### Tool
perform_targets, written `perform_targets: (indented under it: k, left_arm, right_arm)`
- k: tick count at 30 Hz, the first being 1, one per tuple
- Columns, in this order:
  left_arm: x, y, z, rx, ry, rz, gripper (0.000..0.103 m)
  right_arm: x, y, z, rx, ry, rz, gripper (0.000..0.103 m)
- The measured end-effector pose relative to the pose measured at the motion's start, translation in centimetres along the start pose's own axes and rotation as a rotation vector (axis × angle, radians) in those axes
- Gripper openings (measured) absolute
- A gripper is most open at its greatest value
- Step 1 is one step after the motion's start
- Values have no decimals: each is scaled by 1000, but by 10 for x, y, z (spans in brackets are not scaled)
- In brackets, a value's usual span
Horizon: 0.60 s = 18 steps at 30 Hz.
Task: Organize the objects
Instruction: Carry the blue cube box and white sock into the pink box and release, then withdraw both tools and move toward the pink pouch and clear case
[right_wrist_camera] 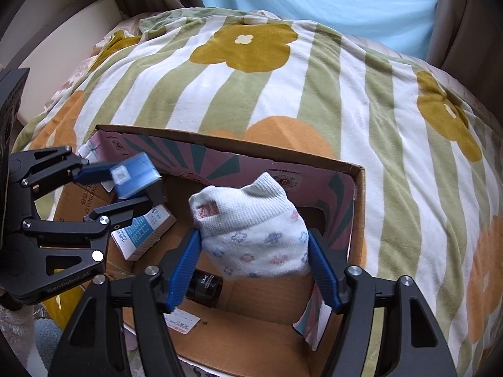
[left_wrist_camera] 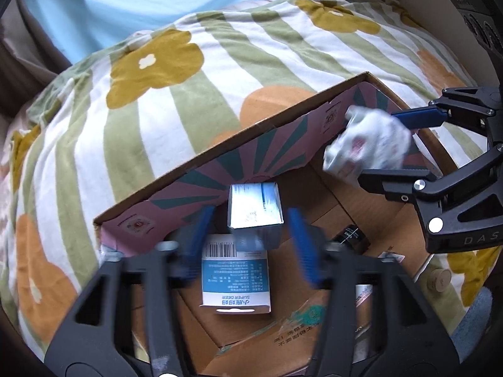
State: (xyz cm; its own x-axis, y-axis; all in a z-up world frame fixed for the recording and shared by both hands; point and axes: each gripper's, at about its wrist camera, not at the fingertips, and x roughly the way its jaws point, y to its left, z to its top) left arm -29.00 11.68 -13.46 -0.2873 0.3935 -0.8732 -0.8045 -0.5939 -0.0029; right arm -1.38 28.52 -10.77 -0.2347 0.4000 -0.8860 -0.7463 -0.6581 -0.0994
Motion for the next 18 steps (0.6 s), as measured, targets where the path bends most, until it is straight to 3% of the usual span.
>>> perform_targets:
  k: [1, 3, 18]
  left_arm:
    - [-3, 0, -1, 3, -8, 1, 101]
    - [-6, 1, -4, 4, -25, 6, 103]
    - [-55, 17, -22, -85, -74, -10, 103]
  right_arm:
    - [-2, 0, -1, 2, -8, -12, 87]
    - [-6, -3, -1, 14, -20, -17, 102]
    - [-40, 6, -16, -4, -54, -39, 102]
